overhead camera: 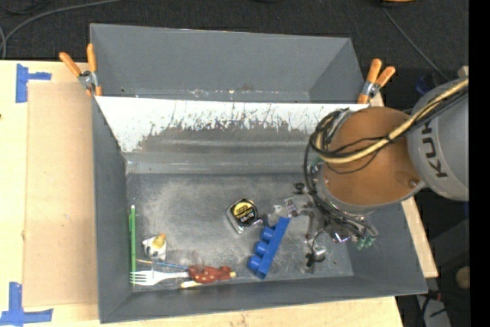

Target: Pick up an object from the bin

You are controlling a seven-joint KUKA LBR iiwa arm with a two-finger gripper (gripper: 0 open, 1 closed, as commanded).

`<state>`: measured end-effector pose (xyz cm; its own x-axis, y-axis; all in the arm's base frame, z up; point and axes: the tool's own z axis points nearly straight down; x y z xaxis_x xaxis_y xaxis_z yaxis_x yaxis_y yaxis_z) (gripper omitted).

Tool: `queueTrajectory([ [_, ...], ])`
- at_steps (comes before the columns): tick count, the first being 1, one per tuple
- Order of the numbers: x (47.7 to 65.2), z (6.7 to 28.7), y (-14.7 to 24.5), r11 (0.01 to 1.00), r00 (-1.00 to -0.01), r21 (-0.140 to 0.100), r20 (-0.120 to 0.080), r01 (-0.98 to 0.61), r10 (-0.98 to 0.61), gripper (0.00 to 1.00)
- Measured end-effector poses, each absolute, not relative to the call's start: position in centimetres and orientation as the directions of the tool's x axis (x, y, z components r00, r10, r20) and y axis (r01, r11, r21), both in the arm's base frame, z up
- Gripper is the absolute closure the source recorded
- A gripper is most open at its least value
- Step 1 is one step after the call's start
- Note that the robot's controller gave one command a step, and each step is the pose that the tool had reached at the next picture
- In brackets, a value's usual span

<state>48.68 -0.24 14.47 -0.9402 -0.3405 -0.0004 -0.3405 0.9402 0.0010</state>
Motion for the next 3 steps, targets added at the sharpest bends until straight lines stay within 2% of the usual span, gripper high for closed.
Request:
queueTrajectory([
  [1,49.7,12.8,0.6,0.836,-0.836,0.004,0.004,-0.549,-0.549,0.0],
  [2,51.0,12.1,1.0,0.771,-0.771,0.004,0.002,-0.637,-0.637,0.0],
  [3,51.9,7.4,0.9,0.561,-0.561,0.005,0.001,-0.828,-0.828,0.0],
])
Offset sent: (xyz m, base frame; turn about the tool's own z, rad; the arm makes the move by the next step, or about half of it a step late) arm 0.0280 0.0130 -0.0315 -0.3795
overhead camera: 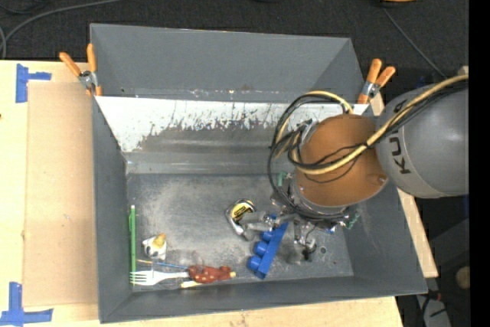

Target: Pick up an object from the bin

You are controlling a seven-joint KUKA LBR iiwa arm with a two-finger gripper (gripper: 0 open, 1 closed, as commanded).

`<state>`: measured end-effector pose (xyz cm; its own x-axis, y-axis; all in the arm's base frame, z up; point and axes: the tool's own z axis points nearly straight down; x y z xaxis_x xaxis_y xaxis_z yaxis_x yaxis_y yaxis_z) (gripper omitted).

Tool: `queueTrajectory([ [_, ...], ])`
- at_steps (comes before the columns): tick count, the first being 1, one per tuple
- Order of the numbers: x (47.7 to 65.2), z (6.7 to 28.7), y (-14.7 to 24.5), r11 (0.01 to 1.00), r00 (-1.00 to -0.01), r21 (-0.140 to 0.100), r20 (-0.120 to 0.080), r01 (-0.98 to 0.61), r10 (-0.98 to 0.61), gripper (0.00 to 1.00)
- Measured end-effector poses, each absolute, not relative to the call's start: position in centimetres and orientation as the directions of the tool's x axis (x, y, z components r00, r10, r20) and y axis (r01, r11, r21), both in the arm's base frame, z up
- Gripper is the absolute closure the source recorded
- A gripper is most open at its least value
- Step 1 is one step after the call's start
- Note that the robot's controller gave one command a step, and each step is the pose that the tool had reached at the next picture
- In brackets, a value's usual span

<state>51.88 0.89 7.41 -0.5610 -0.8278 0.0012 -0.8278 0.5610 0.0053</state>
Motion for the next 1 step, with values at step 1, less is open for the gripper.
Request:
queueTrajectory([
  [1,51.98,6.92,0.5,0.525,-0.525,0.005,-0.001,-0.851,-0.851,1.0],
])
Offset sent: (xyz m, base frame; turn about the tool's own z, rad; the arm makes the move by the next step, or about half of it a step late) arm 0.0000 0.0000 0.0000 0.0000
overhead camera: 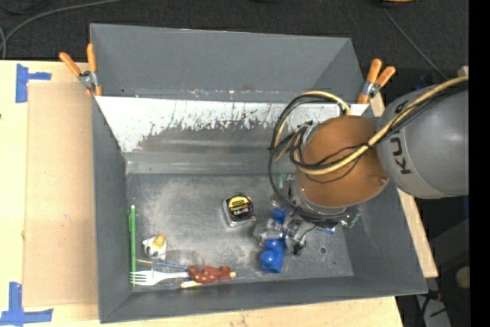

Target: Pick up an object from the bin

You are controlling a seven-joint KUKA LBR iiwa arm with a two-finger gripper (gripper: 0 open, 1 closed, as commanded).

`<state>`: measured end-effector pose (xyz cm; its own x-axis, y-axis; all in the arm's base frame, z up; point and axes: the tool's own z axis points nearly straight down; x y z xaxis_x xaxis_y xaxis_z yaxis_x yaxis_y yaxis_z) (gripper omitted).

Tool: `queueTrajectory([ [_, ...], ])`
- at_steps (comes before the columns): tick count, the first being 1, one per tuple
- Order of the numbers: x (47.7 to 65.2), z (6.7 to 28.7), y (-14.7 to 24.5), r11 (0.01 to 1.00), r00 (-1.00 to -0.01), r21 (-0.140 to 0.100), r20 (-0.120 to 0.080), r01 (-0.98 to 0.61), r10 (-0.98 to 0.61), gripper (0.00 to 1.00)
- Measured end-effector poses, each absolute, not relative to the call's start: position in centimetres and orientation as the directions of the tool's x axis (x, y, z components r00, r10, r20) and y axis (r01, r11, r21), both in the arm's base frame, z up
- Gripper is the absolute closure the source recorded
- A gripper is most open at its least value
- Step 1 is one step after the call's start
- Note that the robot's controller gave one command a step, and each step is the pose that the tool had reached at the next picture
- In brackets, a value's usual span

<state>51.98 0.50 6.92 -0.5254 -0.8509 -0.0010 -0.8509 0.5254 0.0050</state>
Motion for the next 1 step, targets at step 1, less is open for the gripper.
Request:
queueTrajectory([
  [1,51.97,6.9,0.49,0.526,-0.526,0.006,-0.001,-0.85,-0.85,1.0],
])
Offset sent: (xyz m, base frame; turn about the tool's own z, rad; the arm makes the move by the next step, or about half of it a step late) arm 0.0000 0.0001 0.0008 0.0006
